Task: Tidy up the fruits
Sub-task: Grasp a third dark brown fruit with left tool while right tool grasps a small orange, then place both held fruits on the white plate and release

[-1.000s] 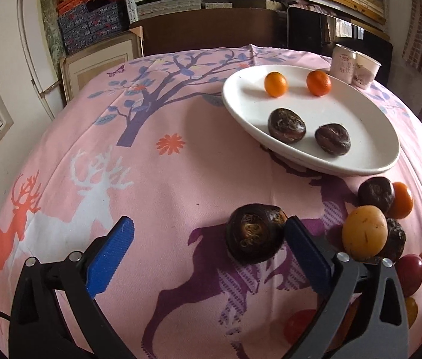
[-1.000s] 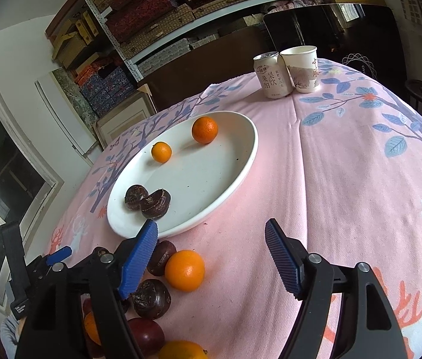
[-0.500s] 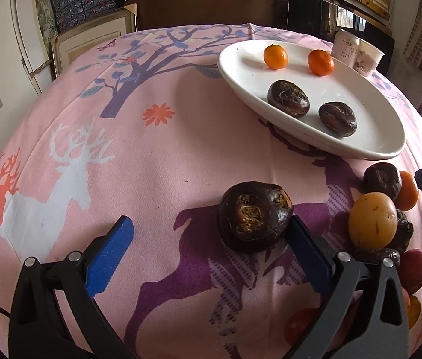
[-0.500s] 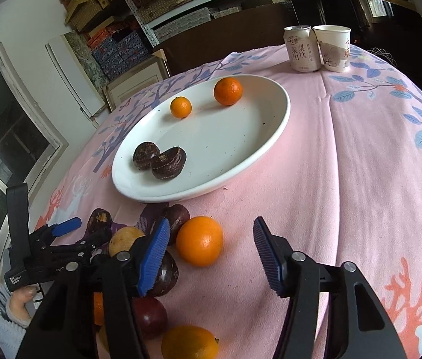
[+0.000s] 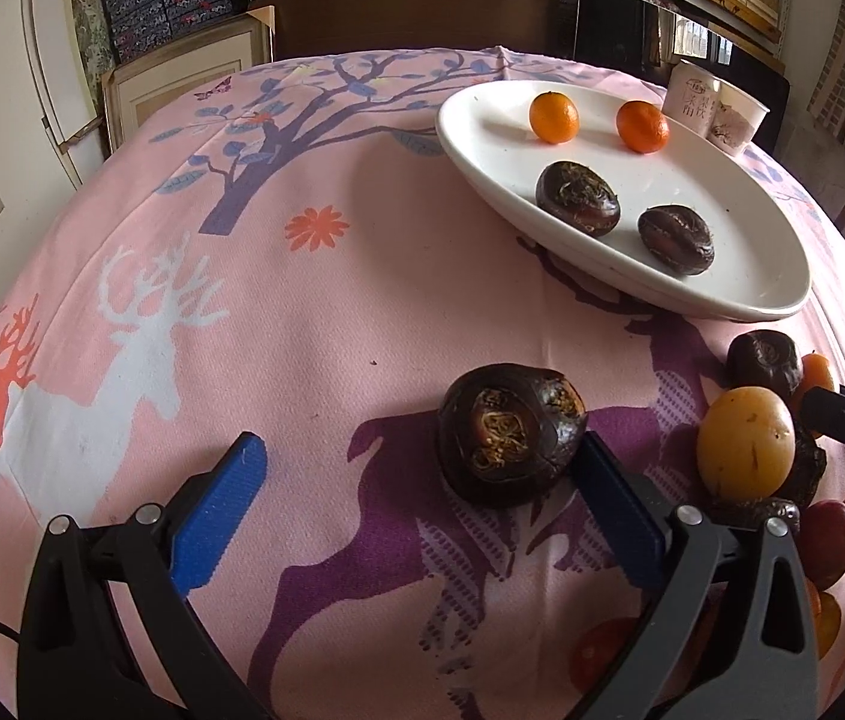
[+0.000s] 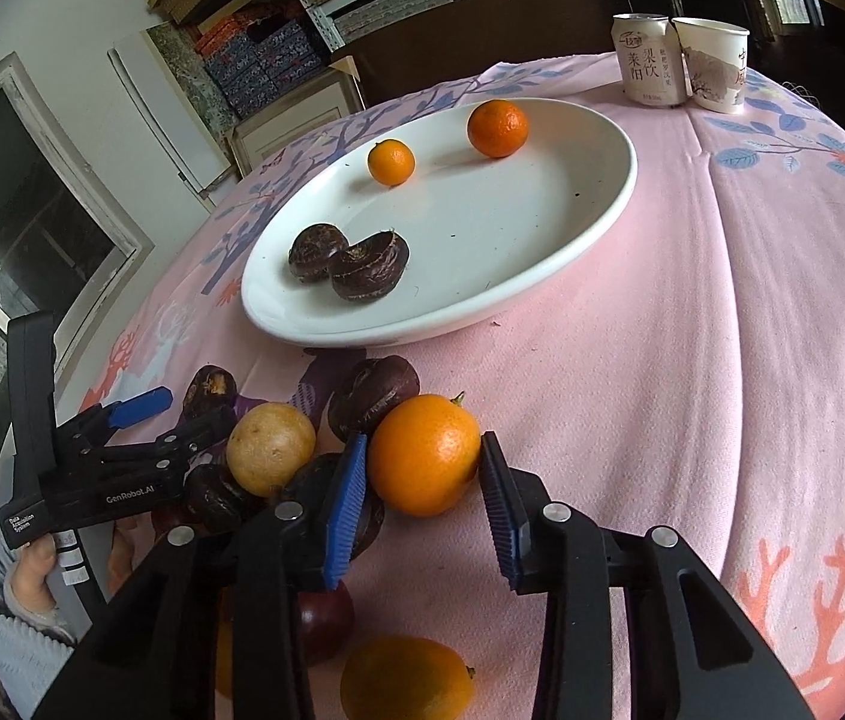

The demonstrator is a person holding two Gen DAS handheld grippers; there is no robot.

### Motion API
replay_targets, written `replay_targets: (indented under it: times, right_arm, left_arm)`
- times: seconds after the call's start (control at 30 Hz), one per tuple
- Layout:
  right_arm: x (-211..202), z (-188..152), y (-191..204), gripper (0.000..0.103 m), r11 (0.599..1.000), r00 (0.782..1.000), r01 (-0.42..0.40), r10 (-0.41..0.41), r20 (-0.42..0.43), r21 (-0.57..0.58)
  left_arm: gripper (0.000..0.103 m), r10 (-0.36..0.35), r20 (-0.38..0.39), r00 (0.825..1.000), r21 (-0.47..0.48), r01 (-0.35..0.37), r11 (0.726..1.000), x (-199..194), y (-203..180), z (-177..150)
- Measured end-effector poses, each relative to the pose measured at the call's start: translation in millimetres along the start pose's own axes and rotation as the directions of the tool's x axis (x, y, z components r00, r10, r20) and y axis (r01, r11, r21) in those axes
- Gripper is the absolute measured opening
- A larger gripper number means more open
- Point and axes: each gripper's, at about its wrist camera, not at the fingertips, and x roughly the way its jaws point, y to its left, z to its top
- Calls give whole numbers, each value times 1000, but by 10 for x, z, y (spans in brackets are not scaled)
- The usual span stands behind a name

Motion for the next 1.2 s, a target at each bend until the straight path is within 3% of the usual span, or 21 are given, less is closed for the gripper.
replay_targets:
  times: [0.4, 0.53, 0.7, 0.87, 0.97, 1.1, 1.2]
  right_arm:
    - [-42, -35, -4, 38, 1000, 1000, 7, -7, 2, 7]
    - [-50, -38, -13, 38, 1000, 1000, 9, -9, 0, 10]
    - [-46, -31, -19, 38, 1000, 1000, 9, -9, 0, 10]
    - [-70, -26, -32, 37, 1000, 1000, 11, -11, 8, 16]
    - [-211, 27, -81, 37, 999, 998, -15, 12, 64, 44]
    - [-472, 163, -172, 37, 994, 985, -56, 39, 170, 94]
    - [-488, 387, -197, 37, 993, 983, -35, 14, 185, 110]
  left_arm:
    - [99, -15, 24, 1000, -3, 16, 1000, -24, -12, 38]
    - [68, -57, 50, 997, 14, 56, 998, -74, -48, 39]
    - [45, -95, 60, 994, 42, 92, 995, -109, -125, 15]
    - [45, -92, 94, 991, 44, 89, 995, -181, -156, 0]
    - [45, -90, 134, 987, 43, 85, 995, -282, -171, 52]
    - [45, -113, 175, 978, 33, 109, 993, -381, -216, 317]
    - [45, -133, 186, 974, 42, 127, 991, -374, -316, 606]
